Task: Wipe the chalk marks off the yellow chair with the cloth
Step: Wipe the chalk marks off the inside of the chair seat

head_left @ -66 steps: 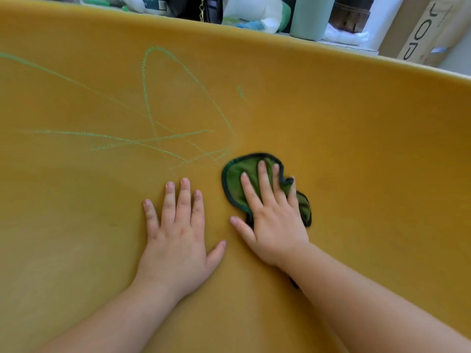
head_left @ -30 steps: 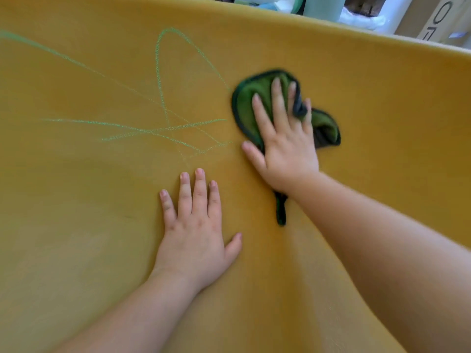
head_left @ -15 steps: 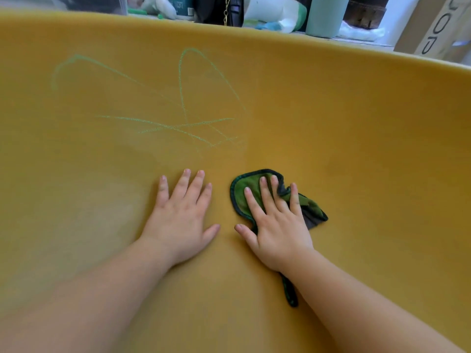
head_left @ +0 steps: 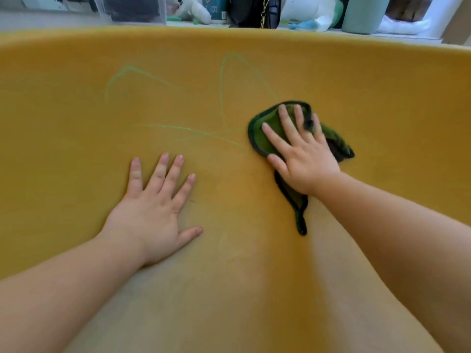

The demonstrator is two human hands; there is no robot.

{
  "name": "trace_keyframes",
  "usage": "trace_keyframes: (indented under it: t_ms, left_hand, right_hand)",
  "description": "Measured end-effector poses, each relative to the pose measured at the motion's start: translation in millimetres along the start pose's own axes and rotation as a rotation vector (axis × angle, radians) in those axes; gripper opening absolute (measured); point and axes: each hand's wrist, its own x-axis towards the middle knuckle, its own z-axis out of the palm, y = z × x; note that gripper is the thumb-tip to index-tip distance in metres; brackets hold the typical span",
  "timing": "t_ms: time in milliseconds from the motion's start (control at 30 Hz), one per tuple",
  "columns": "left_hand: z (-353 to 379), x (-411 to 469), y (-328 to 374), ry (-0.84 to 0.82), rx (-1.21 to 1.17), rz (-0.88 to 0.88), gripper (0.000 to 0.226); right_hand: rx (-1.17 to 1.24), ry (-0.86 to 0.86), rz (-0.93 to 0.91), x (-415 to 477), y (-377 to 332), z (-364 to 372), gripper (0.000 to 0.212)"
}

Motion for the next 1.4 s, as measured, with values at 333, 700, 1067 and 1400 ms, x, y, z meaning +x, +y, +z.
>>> trace_keyframes:
  t_ms: [333, 700, 1067, 1400]
  left_hand:
    - [1, 3, 1, -0.019, 0.014, -0.001, 0.096]
    - [-3, 2, 2, -0.016, 0.014, 0.0, 0.098]
    - [0, 2, 2, -0.014, -0.004, 0.005, 0.097]
    - [-10, 0, 2, -0.029, 0.025, 0.027, 0.099]
  right_hand:
    - [0.144, 0.174, 0.166, 39, -45, -2, 0.064]
    - [0.124, -0.237, -0.325, -92, -55, 19, 0.064]
    - [0.086, 0.171, 0.148, 66, -49, -29, 0.076]
    - [0.303, -0.443, -0.239, -122, -107, -5, 0.075]
